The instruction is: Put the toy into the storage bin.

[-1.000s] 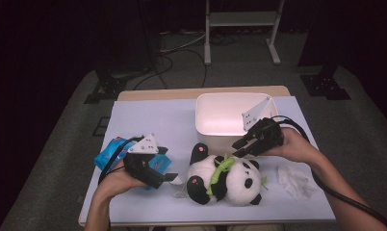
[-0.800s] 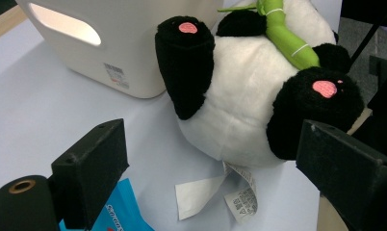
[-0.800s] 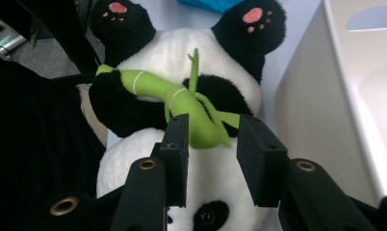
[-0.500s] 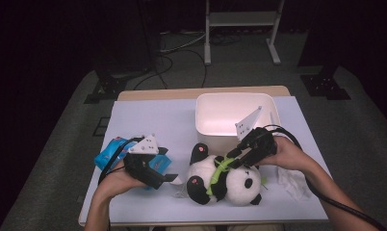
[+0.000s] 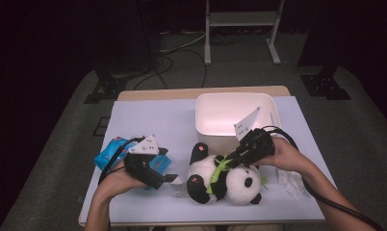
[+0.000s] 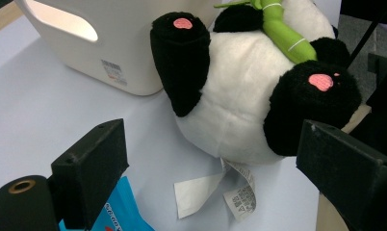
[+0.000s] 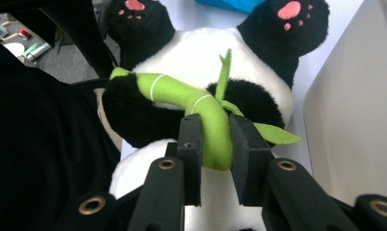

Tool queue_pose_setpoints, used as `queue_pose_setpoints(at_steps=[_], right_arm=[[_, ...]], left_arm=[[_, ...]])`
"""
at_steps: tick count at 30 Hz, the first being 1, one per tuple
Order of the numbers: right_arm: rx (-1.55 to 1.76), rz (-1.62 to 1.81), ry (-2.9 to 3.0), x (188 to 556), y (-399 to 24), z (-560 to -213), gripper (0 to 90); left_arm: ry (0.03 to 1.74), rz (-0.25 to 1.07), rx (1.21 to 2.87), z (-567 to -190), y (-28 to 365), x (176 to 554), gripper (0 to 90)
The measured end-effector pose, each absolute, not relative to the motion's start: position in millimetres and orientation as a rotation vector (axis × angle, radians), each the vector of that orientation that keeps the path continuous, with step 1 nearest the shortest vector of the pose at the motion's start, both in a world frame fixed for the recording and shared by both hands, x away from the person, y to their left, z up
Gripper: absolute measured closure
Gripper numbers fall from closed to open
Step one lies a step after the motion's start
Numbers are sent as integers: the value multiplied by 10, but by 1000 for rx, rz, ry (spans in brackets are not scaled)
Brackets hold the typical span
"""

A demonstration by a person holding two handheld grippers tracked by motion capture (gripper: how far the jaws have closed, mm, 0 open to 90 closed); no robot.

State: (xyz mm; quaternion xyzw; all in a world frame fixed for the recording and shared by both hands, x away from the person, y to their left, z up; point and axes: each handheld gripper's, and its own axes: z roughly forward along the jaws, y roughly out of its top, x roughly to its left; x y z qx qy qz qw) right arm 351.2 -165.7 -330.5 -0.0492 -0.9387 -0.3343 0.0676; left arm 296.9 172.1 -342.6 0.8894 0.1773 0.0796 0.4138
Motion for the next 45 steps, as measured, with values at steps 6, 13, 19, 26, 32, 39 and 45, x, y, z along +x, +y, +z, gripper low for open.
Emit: queue_pose_setpoints(at_steps=[6, 13, 19, 26, 32, 39, 45], right_arm=[[-151, -1009, -2831, 3517, -1676, -3245, 770], [-157, -1020, -2851, 3523, -1716, -3158, 774], [-162, -1027, -2841, 3533, -1744, -3118, 774], [-167, -1028, -2850, 3513, -1789, -3028, 776], [-170, -1031, -2871, 3485, -1830, -2941, 777], [-174, -1040, -2876, 3446, -1895, -2819, 777], [-170, -1034, -2890, 3420, -1907, -2717, 777]], left_arm=[[442, 195, 2246, -3435, 1717, 2972, 98], [442, 196, 2245, -3439, 1719, 2973, 98], [444, 191, 2249, -3449, 1710, 2976, 98], [443, 186, 2252, -3464, 1698, 2982, 97], [444, 185, 2252, -3463, 1698, 2981, 97], [442, 182, 2259, -3470, 1696, 2987, 97], [432, 181, 2253, -3468, 1691, 2978, 97]])
